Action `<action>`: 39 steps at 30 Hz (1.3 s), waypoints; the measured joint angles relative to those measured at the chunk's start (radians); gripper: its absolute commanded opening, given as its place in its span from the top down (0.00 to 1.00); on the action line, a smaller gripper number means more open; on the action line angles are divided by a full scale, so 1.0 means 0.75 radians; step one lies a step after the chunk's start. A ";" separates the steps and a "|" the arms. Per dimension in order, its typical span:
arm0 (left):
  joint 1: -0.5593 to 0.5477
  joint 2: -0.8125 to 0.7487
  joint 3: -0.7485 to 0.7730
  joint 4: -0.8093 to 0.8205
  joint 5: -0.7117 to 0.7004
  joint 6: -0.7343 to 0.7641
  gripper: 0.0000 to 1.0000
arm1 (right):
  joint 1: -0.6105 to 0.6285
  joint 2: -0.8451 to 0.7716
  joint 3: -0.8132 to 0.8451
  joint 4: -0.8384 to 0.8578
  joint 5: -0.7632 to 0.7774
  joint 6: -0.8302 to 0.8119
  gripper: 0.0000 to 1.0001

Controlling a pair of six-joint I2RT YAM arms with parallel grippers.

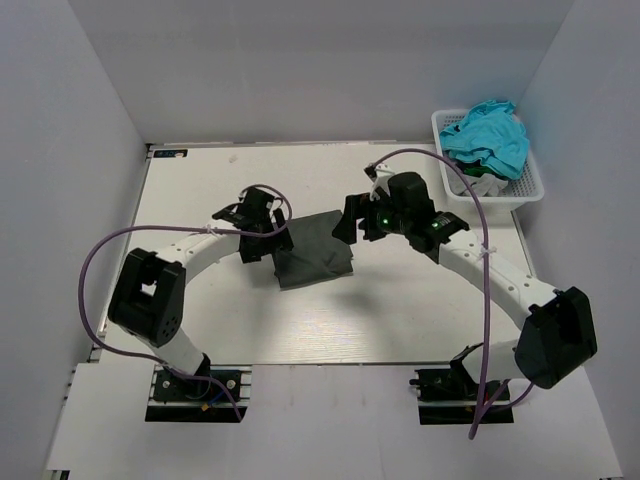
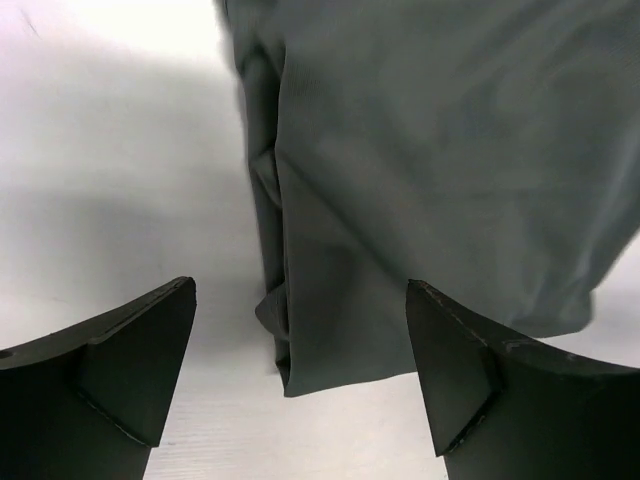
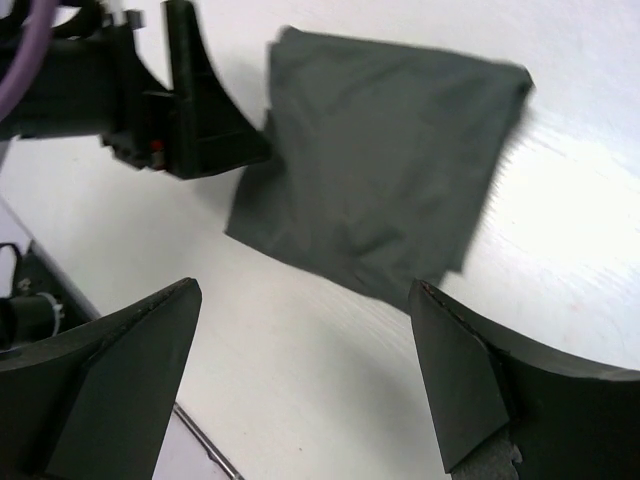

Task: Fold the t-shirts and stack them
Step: Put the neatly folded tshirt into the corner of the board with the left arm

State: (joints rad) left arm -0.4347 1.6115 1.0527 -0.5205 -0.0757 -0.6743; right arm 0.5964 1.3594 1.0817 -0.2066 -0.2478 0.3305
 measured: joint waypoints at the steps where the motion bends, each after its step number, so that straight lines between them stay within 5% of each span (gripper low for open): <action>1: -0.009 0.012 -0.013 -0.004 0.006 -0.007 0.10 | -0.005 -0.001 -0.016 -0.013 0.025 0.010 0.10; 10: -0.076 0.209 0.048 0.016 -0.053 -0.045 0.23 | -0.028 -0.022 -0.107 -0.064 0.146 0.050 0.10; 14: -0.076 0.298 0.147 0.003 -0.116 -0.062 0.39 | -0.038 -0.055 -0.135 -0.085 0.174 0.050 0.10; 18: -0.062 0.362 0.213 0.024 -0.139 -0.067 1.00 | -0.049 -0.075 -0.140 -0.108 0.209 0.048 0.10; 28: 0.009 0.556 0.575 -0.151 -0.403 0.258 1.00 | -0.083 -0.073 -0.139 -0.141 0.288 0.036 0.10; 39: 0.415 0.821 1.130 -0.250 -0.589 0.634 1.00 | -0.136 0.151 0.014 -0.152 0.244 0.012 0.10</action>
State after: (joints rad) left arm -0.1238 2.2272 1.8999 -0.7082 -0.5175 -0.1986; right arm 0.4942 1.4723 1.0924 -0.3202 -0.0650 0.3397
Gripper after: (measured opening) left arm 0.030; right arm 0.904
